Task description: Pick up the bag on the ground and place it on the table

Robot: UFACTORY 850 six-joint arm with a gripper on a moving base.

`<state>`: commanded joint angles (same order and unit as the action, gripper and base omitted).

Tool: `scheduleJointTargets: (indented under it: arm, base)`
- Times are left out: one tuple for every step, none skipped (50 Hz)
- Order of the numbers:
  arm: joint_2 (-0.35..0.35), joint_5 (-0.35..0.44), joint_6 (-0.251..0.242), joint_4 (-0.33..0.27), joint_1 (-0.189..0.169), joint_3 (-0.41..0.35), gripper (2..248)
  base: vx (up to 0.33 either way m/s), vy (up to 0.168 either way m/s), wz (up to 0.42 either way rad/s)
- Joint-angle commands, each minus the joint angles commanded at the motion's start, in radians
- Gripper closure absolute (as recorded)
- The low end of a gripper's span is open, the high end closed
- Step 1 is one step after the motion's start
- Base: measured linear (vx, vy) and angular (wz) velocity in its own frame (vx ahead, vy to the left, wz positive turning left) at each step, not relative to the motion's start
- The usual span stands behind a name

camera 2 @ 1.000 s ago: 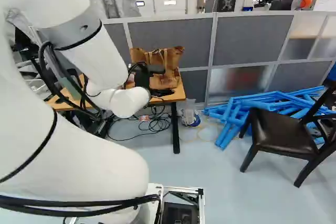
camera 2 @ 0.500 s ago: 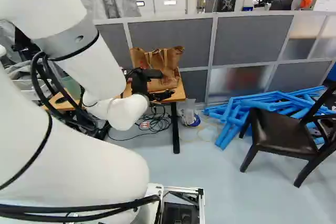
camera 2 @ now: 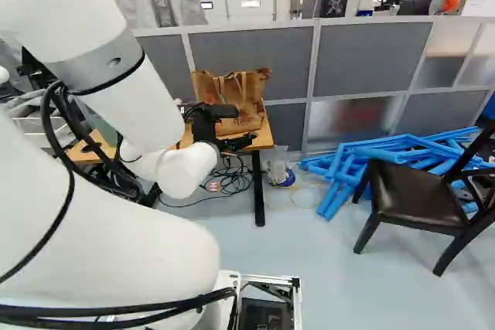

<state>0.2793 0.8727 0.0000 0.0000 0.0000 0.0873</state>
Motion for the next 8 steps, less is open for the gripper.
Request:
scheduleJointTargets:
  arm:
    - [0.0,0.0,0.0,0.0,0.0,0.0,3]
    - [0.0,0.0,0.0,0.0,0.0,0.0,3]
    - [0.0,0.0,0.0,0.0,0.0,0.0,3]
    - [0.0,0.0,0.0,0.0,0.0,0.0,3]
    - [0.0,0.0,0.0,0.0,0.0,0.0,3]
    - [0.0,0.0,0.0,0.0,0.0,0.0,3]
    - [0.0,0.0,0.0,0.0,0.0,0.0,3]
    - [0.0,0.0,0.0,0.0,0.0,0.0,3]
  base:
    - [0.0,0.0,0.0]
    - [0.0,0.0,0.0]
    - [0.0,0.0,0.0]
    - [0.0,0.0,0.0]
    - [0.0,0.0,0.0]
    - [0.0,0.0,0.0]
    - [0.0,0.0,0.0]
    - [0.0,0.0,0.0]
